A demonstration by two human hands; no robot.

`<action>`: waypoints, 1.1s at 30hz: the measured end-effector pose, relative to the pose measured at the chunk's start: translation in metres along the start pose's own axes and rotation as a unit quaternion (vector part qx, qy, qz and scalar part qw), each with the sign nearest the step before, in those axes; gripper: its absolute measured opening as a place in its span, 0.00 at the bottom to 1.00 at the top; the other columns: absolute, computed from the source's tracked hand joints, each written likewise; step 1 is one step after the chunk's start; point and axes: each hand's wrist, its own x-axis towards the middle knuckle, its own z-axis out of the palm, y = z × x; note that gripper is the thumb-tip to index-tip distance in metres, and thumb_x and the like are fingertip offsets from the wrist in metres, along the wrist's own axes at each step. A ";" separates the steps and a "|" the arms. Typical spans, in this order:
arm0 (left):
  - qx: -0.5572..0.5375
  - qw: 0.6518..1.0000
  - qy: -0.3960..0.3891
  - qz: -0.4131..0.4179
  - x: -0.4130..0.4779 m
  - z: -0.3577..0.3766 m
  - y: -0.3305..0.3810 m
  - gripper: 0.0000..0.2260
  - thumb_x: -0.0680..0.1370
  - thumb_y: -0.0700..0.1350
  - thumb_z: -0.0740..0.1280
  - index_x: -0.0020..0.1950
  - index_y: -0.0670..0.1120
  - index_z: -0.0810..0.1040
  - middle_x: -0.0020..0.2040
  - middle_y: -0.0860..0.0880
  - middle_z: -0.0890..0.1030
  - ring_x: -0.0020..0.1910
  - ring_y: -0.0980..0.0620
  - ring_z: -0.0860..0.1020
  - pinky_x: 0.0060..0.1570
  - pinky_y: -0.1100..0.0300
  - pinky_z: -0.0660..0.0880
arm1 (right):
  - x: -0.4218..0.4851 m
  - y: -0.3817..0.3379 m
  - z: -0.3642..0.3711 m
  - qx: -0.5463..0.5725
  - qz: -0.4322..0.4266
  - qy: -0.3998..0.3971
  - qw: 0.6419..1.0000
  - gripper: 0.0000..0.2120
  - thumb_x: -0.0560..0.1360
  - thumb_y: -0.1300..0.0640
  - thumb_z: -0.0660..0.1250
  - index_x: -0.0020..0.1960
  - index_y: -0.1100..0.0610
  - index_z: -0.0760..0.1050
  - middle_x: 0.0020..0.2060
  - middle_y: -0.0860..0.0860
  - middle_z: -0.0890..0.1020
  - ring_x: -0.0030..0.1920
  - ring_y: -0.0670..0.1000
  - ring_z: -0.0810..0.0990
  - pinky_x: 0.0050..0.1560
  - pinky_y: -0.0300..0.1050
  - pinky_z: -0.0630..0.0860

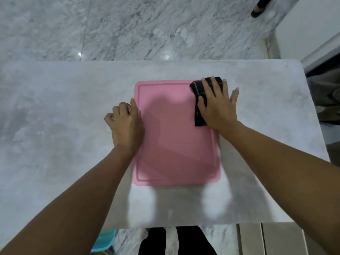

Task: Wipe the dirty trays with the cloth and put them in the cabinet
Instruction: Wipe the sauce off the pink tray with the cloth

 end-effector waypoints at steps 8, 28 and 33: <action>-0.018 0.999 -0.036 -0.007 0.000 -0.008 0.002 0.19 0.79 0.38 0.59 0.71 0.41 0.72 0.52 0.41 0.76 0.50 0.39 0.73 0.54 0.44 0.65 | 0.021 0.005 -0.008 -0.050 -0.086 -0.016 0.995 0.26 0.85 0.45 0.49 0.82 0.50 0.55 0.80 0.51 0.61 0.80 0.63 0.53 0.74 0.75 0.49; -0.074 0.995 -0.056 -0.034 0.002 -0.007 0.001 0.21 0.79 0.38 0.57 0.73 0.45 0.70 0.52 0.46 0.73 0.51 0.43 0.71 0.59 0.45 0.65 | 0.077 -0.125 0.004 -0.066 -0.272 -0.021 0.960 0.25 0.84 0.44 0.42 0.79 0.42 0.60 0.80 0.44 0.62 0.82 0.57 0.52 0.75 0.73 0.42; -0.043 0.998 -0.046 -0.018 0.001 -0.009 0.000 0.21 0.77 0.38 0.58 0.71 0.45 0.72 0.51 0.45 0.74 0.48 0.43 0.71 0.52 0.46 0.67 | 0.076 -0.141 0.009 -0.053 -0.284 -0.006 0.957 0.24 0.85 0.46 0.45 0.79 0.44 0.62 0.79 0.46 0.64 0.81 0.56 0.55 0.75 0.73 0.46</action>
